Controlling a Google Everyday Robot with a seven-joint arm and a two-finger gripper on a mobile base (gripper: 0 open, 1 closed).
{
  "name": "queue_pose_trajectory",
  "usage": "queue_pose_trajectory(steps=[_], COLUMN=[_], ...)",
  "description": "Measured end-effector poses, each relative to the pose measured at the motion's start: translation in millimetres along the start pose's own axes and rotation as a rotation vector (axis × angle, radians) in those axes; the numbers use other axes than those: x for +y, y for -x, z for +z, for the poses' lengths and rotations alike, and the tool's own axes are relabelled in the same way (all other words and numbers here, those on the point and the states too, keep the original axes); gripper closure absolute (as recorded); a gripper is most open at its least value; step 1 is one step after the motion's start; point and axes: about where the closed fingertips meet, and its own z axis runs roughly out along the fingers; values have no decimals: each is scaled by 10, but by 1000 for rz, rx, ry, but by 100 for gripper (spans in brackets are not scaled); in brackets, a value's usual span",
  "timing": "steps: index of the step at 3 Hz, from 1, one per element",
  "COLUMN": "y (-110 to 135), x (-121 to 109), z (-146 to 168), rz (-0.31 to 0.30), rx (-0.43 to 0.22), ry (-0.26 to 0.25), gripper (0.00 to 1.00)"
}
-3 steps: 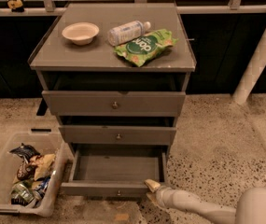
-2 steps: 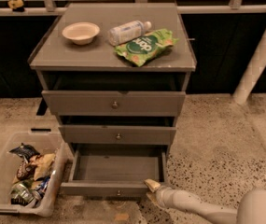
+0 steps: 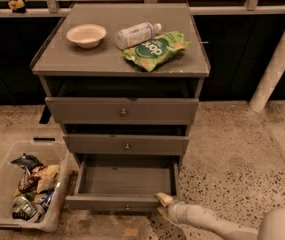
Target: Open bottom drawer
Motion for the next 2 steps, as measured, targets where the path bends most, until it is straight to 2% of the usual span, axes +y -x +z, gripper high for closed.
queue_pose_trajectory(steps=[1, 2], y=[41, 57], x=[88, 58], z=[2, -34], rz=[2, 2], rx=[-12, -12], ry=[-6, -6], gripper=[100, 100])
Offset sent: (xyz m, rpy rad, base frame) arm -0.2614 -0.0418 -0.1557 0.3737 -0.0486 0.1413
